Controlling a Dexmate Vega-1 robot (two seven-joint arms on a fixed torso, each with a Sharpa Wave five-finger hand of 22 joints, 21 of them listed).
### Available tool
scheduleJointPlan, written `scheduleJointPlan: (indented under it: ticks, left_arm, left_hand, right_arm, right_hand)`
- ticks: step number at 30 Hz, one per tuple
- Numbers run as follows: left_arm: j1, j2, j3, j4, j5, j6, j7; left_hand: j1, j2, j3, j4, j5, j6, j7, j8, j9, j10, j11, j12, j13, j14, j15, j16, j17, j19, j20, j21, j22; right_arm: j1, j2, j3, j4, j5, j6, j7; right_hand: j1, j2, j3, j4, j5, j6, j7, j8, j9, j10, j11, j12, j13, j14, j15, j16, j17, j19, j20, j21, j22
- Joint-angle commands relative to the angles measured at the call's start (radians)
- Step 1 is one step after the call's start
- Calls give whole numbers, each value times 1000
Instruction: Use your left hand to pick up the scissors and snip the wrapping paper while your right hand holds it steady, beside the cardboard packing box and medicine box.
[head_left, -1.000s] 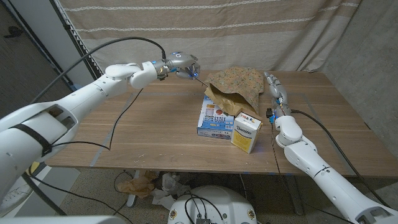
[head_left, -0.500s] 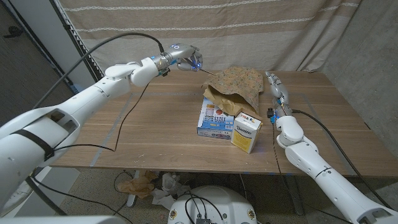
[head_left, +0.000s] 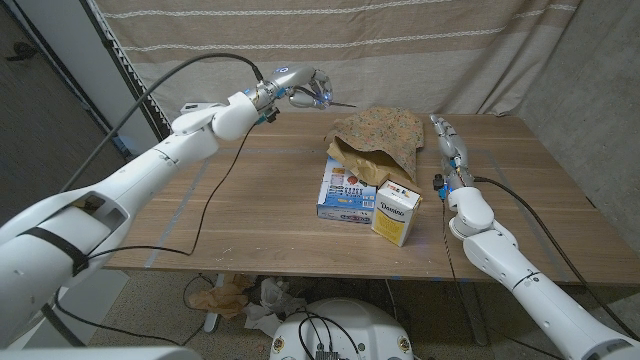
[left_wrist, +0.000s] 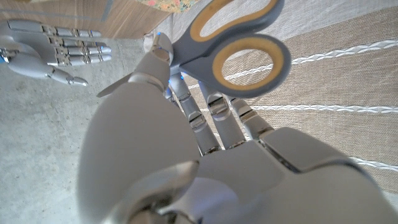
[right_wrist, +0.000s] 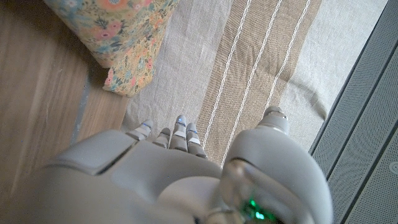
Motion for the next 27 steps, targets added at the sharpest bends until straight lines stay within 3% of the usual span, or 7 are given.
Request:
scheduleJointPlan:
  ticks: [1, 20, 23, 27]
  left_arm:
    - [117, -51, -76, -85, -121, 69, 50]
    - [249, -185, -136, -120, -301, 112, 198]
    - [268, -229, -144, -105, -357, 96, 224]
    - [280, -255, -144, -91, -389, 74, 237]
  left_hand:
    - [4, -95, 87, 138, 56, 46, 5, 106, 69, 180, 20, -59, -149, 204, -110, -5, -17, 55, -148, -17, -4]
    - [4, -112, 108, 142, 78, 68, 19, 108, 38, 214, 22, -77, -168, 219, -111, -22, -30, 65, -150, -35, -3]
    - [4, -116, 111, 142, 81, 73, 21, 108, 32, 218, 22, -82, -174, 221, -110, -24, -32, 68, -150, -37, -3]
    - [4, -117, 113, 142, 83, 70, 22, 110, 36, 223, 22, -82, -175, 222, -110, -25, -33, 70, -150, -38, -3]
  right_arm:
    - [-7, -17, 6, -8, 14, 0, 29]
    - [10, -11, -3, 25, 39, 9, 66]
    - [11, -14, -2, 27, 40, 9, 69]
    - [11, -16, 1, 24, 40, 10, 66]
  right_hand:
    - [-7, 0, -5, 0, -2, 1, 1, 4, 3, 4, -7, 5, 1, -3, -8, 3, 2, -5, -1, 3, 4]
    - [-7, 0, -5, -1, -2, 1, 2, 4, 3, 6, -7, 6, 1, -3, -8, 3, 2, -6, -1, 3, 4]
    - [-7, 0, -5, -1, -2, 1, 2, 4, 3, 6, -7, 6, 1, -3, -8, 3, 2, -6, -1, 3, 4]
    - [-7, 0, -5, -1, -2, 1, 2, 4, 3, 7, -7, 6, 1, -3, -8, 3, 2, -6, -1, 2, 4]
